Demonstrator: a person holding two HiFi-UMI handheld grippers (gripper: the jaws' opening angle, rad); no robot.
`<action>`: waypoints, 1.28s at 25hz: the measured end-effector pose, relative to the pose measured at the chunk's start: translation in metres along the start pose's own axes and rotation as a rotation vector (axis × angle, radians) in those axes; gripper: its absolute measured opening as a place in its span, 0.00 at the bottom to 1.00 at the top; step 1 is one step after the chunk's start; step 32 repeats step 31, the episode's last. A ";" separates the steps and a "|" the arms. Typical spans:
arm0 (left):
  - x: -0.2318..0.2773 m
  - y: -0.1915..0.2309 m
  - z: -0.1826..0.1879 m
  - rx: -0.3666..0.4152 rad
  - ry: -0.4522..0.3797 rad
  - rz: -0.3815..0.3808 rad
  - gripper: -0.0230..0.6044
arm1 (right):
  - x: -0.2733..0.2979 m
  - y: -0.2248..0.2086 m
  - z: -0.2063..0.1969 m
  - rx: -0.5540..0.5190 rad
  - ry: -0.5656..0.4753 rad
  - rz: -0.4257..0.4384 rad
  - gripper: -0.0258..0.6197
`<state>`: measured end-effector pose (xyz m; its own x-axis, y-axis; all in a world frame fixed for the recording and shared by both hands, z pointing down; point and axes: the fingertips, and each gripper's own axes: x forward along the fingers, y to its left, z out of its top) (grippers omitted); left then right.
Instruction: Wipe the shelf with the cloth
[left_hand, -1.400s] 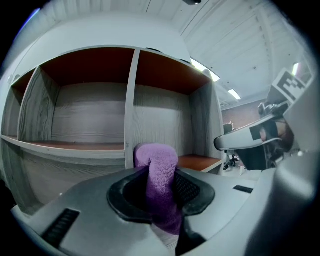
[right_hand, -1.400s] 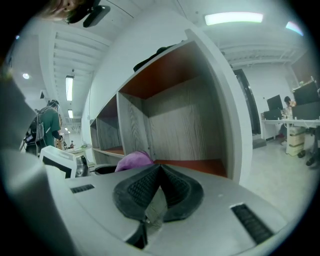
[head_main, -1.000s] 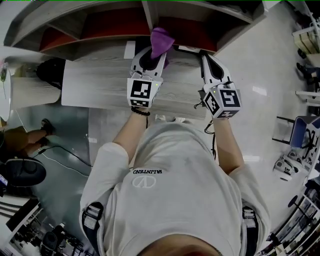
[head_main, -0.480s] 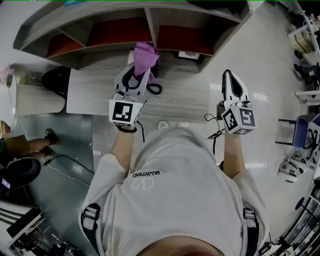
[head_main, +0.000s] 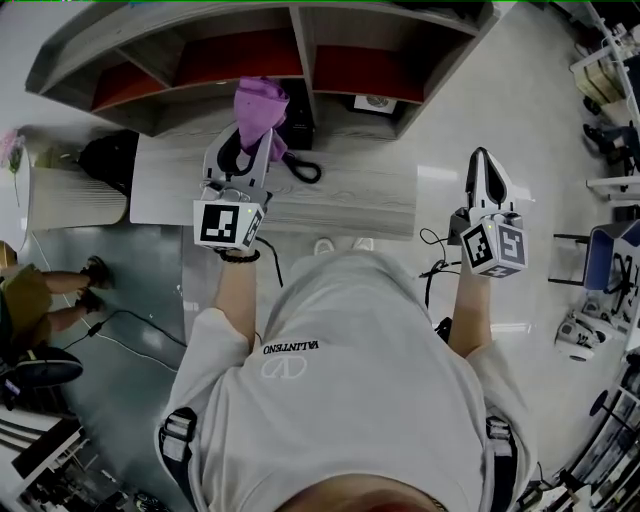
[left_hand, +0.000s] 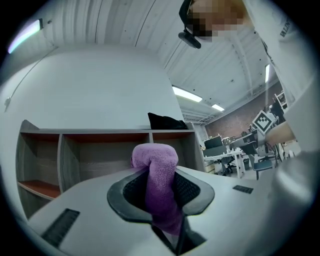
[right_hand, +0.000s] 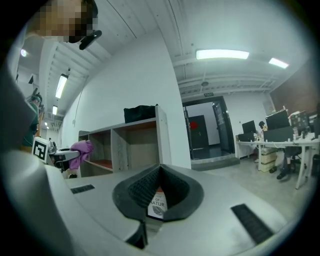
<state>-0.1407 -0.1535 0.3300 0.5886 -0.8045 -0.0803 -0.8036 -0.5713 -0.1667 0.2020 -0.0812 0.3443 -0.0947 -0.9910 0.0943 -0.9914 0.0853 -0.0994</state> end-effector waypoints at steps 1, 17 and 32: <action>0.000 0.000 0.001 -0.004 -0.004 0.001 0.20 | -0.002 -0.002 0.000 -0.001 0.003 -0.009 0.04; -0.010 -0.011 0.001 -0.039 -0.006 0.003 0.20 | -0.020 0.003 0.005 0.009 0.002 0.025 0.04; -0.009 -0.016 -0.006 -0.095 -0.009 -0.006 0.20 | -0.020 0.000 0.003 0.020 0.007 0.018 0.04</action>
